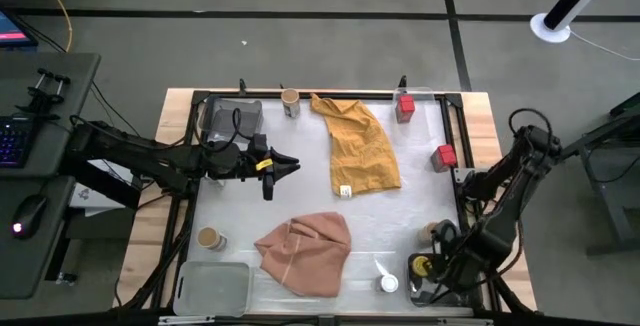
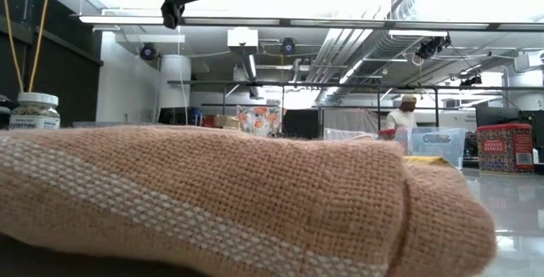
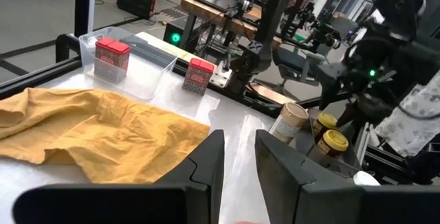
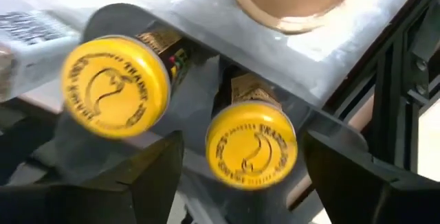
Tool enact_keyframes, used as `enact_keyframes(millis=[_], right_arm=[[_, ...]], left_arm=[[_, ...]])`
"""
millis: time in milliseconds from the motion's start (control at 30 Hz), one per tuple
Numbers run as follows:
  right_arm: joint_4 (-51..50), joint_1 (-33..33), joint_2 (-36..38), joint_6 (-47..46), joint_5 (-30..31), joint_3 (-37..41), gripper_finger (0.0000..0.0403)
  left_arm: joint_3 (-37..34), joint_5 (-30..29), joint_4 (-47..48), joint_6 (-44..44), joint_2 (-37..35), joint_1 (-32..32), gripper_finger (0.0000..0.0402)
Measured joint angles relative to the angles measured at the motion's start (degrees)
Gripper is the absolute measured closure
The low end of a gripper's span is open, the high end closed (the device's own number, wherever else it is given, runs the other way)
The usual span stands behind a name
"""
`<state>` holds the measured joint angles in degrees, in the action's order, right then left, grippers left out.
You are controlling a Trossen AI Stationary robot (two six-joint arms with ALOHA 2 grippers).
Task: Sort spices by type
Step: Put the bottom left brown seasoning bottle into the top left black bin
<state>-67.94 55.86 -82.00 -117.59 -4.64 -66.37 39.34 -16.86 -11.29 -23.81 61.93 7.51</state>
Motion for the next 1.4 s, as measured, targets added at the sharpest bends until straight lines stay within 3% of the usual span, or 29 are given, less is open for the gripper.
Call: enact_keyframes(millis=[167,300,400,533,600,933,1400], right_arm=[[-0.3,0.8,4.0,-2.5,-0.6,0.0,0.0112],[-1.1,1.7,4.2,-0.9,-7.8,-0.1,0.0144],[-1.7,2.4,3.0,2.3,-12.3,0.0,0.0214],[-1.7,2.8,0.5,7.3,-12.2,0.1,0.0355],[-1.7,2.6,-0.9,10.4,-12.0,0.1,0.0387],[-3.6,1.9,-5.0,17.5,-12.0,0.1,0.0396],[-0.6,1.9,-5.4,15.7,-7.2,0.1,0.0402]], left_arm=[[0.0,0.0,1.2,0.0,0.0,0.0,0.0329],[0.0,0.0,1.4,0.0,0.0,0.0,0.0329],[0.0,0.0,1.3,0.2,0.0,0.0,0.0329],[0.0,0.0,1.0,2.0,0.0,0.0,0.0329],[0.0,0.0,0.7,2.0,0.0,0.0,0.0329],[0.0,0.0,-0.5,2.0,0.0,0.0,0.0329],[0.0,0.0,-1.1,2.5,0.0,0.0,0.0329]])
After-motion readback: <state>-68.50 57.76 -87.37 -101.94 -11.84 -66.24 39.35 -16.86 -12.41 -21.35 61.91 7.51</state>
